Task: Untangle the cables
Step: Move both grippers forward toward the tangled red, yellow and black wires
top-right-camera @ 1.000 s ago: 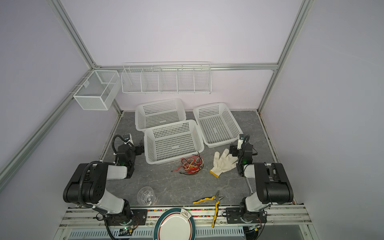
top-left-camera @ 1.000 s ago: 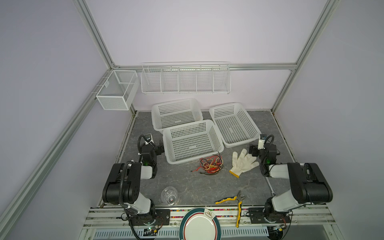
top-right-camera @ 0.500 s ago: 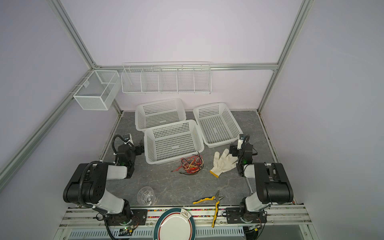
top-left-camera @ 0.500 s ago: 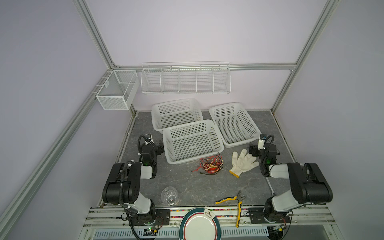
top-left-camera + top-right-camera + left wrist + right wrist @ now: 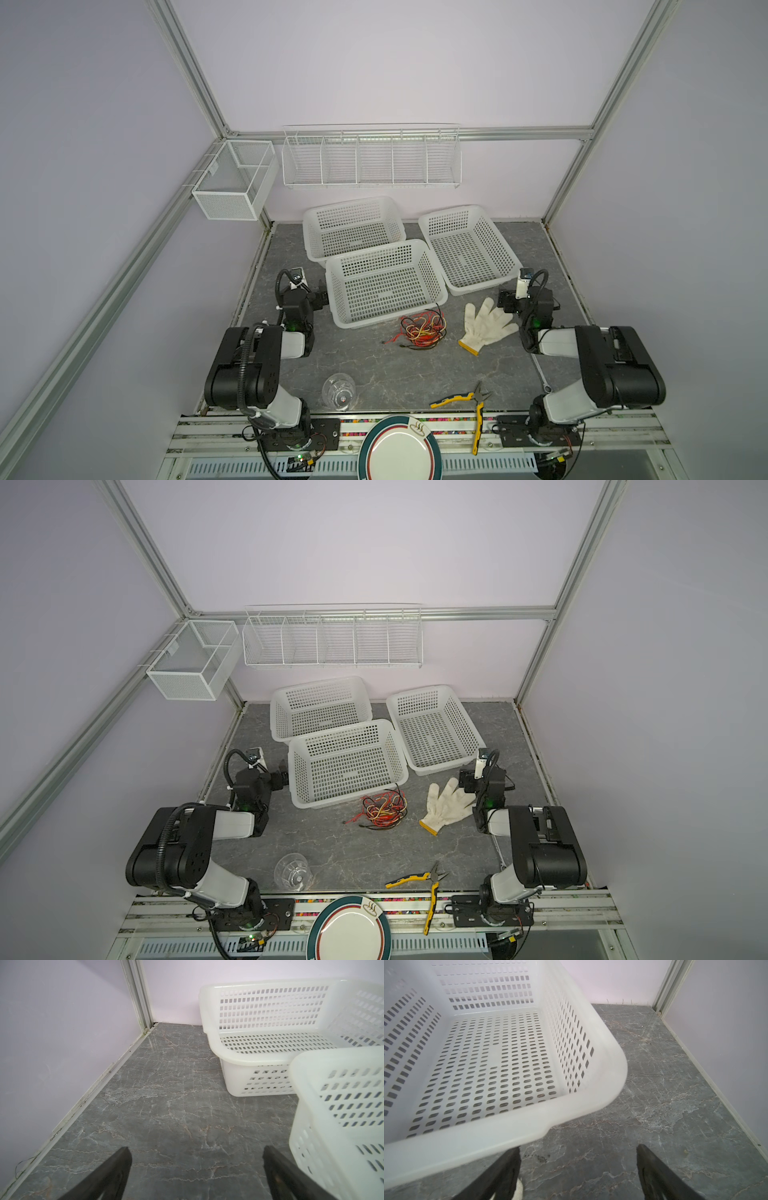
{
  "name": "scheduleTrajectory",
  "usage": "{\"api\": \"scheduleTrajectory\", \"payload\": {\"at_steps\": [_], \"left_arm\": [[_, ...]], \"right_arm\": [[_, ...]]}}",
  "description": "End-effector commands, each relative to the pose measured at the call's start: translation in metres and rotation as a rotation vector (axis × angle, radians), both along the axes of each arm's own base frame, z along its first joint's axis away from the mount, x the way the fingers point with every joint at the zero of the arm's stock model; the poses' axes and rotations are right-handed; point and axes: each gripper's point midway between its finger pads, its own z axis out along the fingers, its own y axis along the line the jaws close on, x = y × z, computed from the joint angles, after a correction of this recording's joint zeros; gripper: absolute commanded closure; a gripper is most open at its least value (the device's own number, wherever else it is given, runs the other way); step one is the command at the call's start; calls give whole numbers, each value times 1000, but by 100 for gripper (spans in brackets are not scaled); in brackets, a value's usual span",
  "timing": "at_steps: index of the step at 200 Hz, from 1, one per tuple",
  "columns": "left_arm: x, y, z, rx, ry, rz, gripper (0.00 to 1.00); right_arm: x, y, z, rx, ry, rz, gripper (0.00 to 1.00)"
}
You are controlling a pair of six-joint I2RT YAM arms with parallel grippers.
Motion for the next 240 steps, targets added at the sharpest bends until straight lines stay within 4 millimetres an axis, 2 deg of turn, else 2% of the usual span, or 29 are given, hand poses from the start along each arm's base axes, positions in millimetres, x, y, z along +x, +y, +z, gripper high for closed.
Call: {"api": "scheduleTrajectory", "payload": {"at_steps": [1,34,58,95,138,160,163,191,215,240], "left_arm": [[1,-9,30,14,-51,-27,1],[-8,-9,46,3,-59,-32,1],[-10,-8,57,-27,-36,-13,1],[-8,-28,74,-87,-24,-83,1],[-19,-80,88,-55,39,-210,1],[-32,-107,103,-61,14,-292,1],[-34,-111,105,-65,9,-303,1],[-52,-144,120,-105,-14,-419,1],[-65,-174,119,-137,13,-510,1],[-82,-209,109,-134,60,-607,1]], "right_arm": [[3,9,25,-26,-41,42,12],[-2,10,44,-20,7,7,11],[-4,13,51,-30,92,-7,12],[-6,29,61,-25,167,7,12],[-17,66,76,38,202,141,8],[-28,80,88,86,188,192,4],[-33,91,90,89,188,226,4],[-54,119,105,95,193,328,1],[-73,147,106,109,224,434,5],[-94,176,95,100,297,522,9]]}}
